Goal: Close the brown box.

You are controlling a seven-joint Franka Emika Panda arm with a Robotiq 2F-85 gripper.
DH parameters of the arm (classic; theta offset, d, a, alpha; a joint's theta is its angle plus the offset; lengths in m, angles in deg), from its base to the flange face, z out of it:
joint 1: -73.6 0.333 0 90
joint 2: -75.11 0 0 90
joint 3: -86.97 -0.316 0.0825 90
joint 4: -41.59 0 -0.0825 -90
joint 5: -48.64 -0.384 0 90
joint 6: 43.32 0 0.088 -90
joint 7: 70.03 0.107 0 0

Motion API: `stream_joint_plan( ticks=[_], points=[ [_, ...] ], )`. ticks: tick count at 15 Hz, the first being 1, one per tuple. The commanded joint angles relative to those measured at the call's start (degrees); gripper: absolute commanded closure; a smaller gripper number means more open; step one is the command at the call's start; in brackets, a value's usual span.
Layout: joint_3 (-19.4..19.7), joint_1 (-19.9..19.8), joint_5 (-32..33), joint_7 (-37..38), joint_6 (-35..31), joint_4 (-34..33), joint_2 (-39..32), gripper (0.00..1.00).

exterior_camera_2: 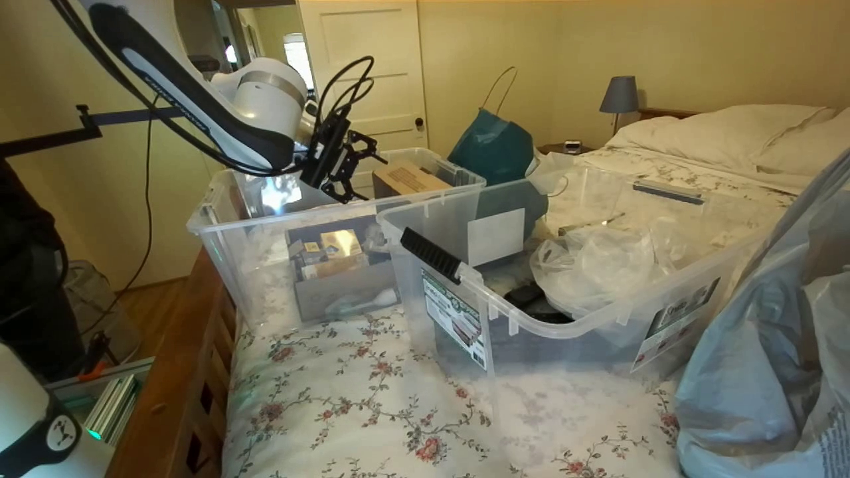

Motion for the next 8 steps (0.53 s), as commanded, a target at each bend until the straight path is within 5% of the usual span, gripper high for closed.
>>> stream_joint_plan(
  ticks=[1, 8],
  points=[
    [-0.1, 1.0, 5.0, 2.7, 3.6, -2.0, -4.9, 0.00],
    [3.4, 6.5, 10.0, 9.9, 14.2, -8.3, -9.9, 0.00]
  ],
)
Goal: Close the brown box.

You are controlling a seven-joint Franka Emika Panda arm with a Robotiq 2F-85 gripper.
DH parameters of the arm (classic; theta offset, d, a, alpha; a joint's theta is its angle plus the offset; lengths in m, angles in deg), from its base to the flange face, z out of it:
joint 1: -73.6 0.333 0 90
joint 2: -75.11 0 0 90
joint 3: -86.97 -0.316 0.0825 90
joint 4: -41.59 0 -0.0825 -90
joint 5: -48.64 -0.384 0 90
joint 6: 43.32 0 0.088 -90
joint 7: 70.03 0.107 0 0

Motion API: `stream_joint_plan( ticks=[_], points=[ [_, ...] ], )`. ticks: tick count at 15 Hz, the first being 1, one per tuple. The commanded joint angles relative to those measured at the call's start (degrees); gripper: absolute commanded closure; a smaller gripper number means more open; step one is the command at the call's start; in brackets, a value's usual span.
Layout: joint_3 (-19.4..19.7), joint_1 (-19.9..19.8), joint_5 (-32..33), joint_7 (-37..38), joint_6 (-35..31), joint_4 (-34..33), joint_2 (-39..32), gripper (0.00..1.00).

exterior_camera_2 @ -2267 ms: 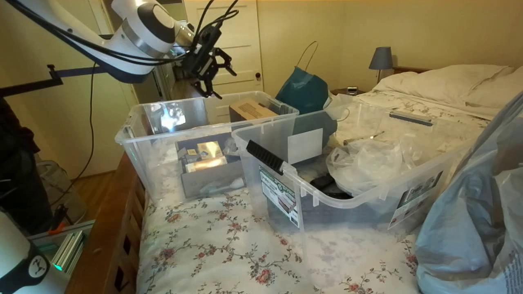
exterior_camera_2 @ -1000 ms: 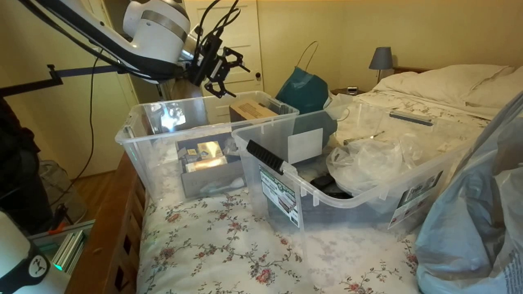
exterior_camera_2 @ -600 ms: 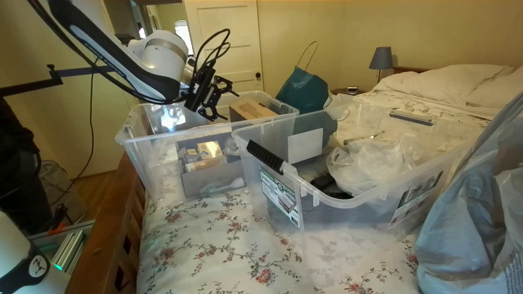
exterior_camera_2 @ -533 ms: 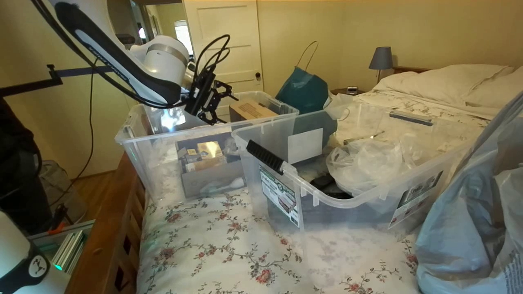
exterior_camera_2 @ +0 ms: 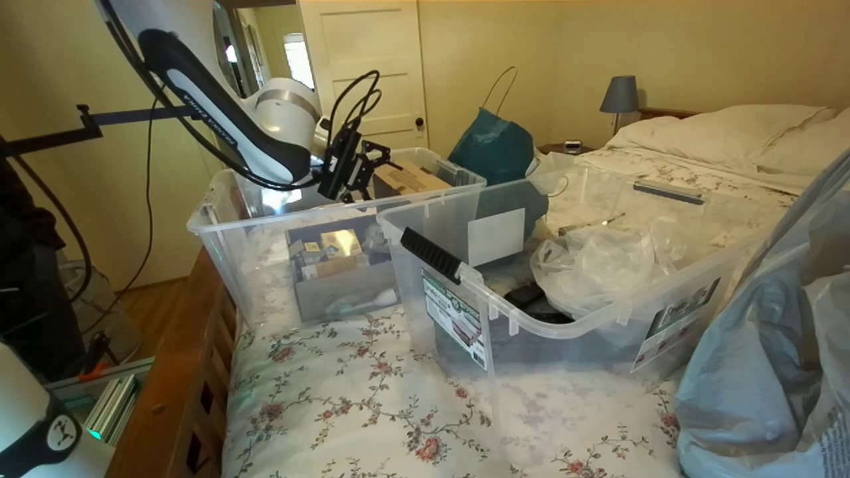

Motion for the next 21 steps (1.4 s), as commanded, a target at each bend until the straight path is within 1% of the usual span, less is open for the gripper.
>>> stream_joint_plan(
  ticks=[1, 5, 6, 7, 8, 9, 10, 12, 14, 17, 18, 19, 21],
  points=[
    [1.3, 2.8, 4.0, 5.2, 5.8, -4.3, -3.3, 0.00],
    [1.9, 3.7, 4.7, 8.0, 10.5, -6.0, -4.7, 0.00],
    [2.0, 3.8, 4.7, 8.7, 11.1, -6.1, -4.6, 0.06],
    [2.0, 4.0, 4.7, 9.2, 11.7, -6.2, -4.5, 0.19],
    [2.0, 4.0, 4.8, 9.8, 12.2, -6.1, -4.0, 0.24],
    [1.9, 4.0, 4.9, 10.4, 12.4, -6.1, -3.4, 0.27],
    [1.9, 4.1, 4.9, 10.9, 12.7, -6.1, -2.6, 0.39],
    [1.8, 4.0, 4.3, 11.0, 12.3, -6.3, -2.0, 0.54],
    [1.8, 4.0, 3.8, 10.8, 11.6, -6.3, -1.6, 0.67],
    [1.7, 3.9, 3.0, 10.5, 10.4, -5.9, -0.4, 0.89],
    [1.7, 3.8, 2.7, 10.5, 10.0, -5.8, -0.1, 0.95],
    [1.7, 3.7, 2.5, 10.6, 9.6, -5.8, 0.1, 0.99],
    [1.8, 3.5, 1.9, 10.6, 8.6, -5.5, 0.3, 1.00]
  ],
)
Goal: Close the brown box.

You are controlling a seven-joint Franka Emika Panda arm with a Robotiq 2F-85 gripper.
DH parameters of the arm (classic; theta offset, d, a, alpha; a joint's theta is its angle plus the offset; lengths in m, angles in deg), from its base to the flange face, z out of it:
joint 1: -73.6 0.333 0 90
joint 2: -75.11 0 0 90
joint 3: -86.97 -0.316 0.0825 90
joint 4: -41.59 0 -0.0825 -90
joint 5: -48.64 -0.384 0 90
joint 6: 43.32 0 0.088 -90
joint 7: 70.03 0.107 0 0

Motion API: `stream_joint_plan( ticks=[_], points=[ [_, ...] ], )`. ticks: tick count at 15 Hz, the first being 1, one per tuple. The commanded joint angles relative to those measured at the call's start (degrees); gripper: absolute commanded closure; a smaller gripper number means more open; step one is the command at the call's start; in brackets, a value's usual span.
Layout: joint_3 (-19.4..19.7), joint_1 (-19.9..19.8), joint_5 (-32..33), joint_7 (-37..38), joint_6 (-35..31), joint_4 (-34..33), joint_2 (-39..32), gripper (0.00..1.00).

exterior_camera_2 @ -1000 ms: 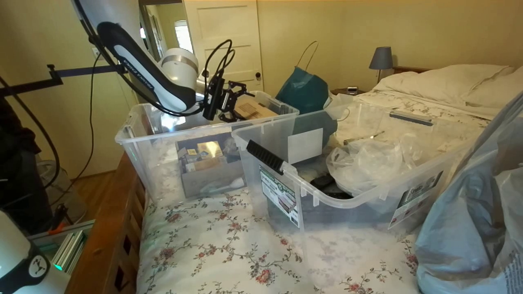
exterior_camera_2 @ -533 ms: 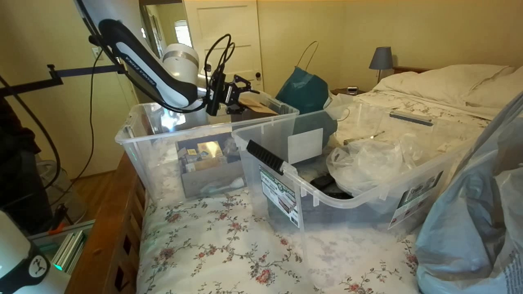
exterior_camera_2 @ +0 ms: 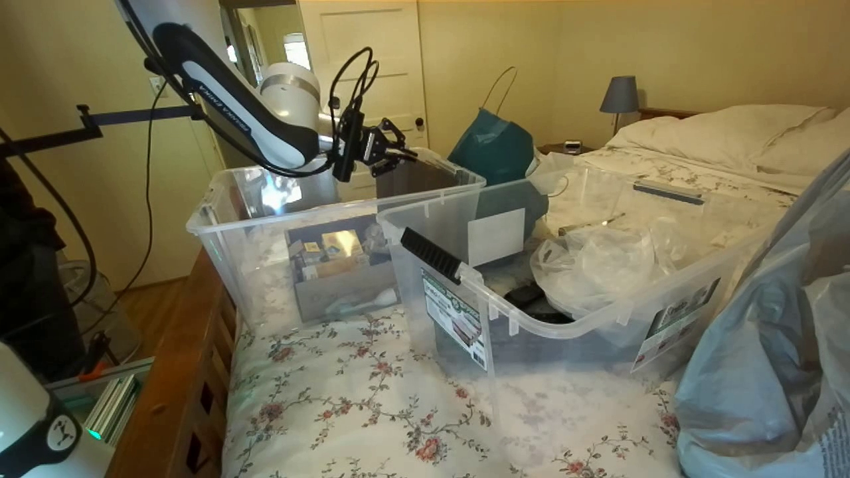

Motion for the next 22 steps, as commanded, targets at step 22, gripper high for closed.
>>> stream_joint_plan(
  ticks=[22],
  points=[
    [0.7, 3.9, -34.9, -25.6, -14.3, 27.8, 54.4, 0.99]
  ],
)
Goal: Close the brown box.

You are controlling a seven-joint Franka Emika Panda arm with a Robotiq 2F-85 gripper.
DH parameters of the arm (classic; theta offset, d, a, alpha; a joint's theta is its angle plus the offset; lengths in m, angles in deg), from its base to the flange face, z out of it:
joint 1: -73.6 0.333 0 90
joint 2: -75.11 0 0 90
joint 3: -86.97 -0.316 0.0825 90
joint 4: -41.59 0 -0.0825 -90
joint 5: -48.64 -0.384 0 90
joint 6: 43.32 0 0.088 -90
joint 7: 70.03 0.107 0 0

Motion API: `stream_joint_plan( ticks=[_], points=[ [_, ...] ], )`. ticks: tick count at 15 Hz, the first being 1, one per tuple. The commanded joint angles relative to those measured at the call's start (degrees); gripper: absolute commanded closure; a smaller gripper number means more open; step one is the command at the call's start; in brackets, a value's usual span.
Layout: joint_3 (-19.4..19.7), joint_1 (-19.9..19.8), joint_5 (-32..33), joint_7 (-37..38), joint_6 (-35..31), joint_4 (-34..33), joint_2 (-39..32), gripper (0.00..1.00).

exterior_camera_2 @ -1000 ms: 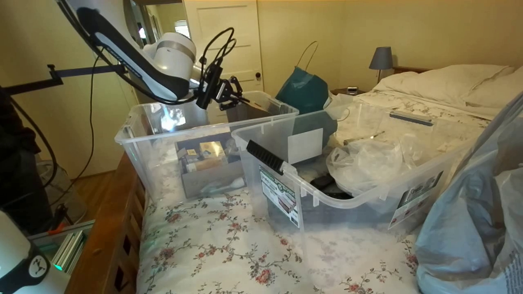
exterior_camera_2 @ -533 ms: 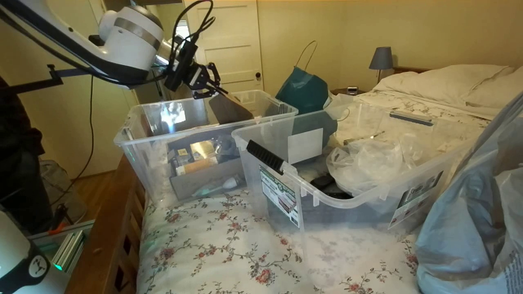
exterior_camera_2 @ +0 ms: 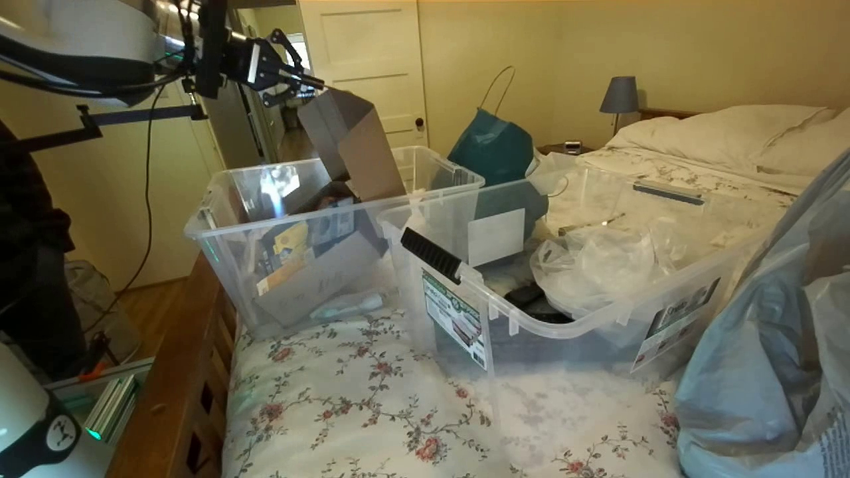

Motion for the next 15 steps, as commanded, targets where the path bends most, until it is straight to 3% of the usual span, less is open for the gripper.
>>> stream_joint_plan(
  ticks=[1, 4, 8, 13, 15],
  points=[
    [-0.8, 0.6, 0.7, 0.9, 3.1, 1.7, 8.0, 0.99],
    [2.4, 4.8, -10.6, -12.6, 5.5, 3.1, 3.2, 0.99],
    [3.1, 5.5, -18.9, -19.3, 5.5, 4.9, -3.5, 0.99],
    [7.0, 8.5, -33.1, -31.6, -2.3, 6.9, -8.1, 0.99],
    [8.0, 9.5, -39.3, -37.1, -2.1, 7.0, -9.2, 0.99]
  ],
)
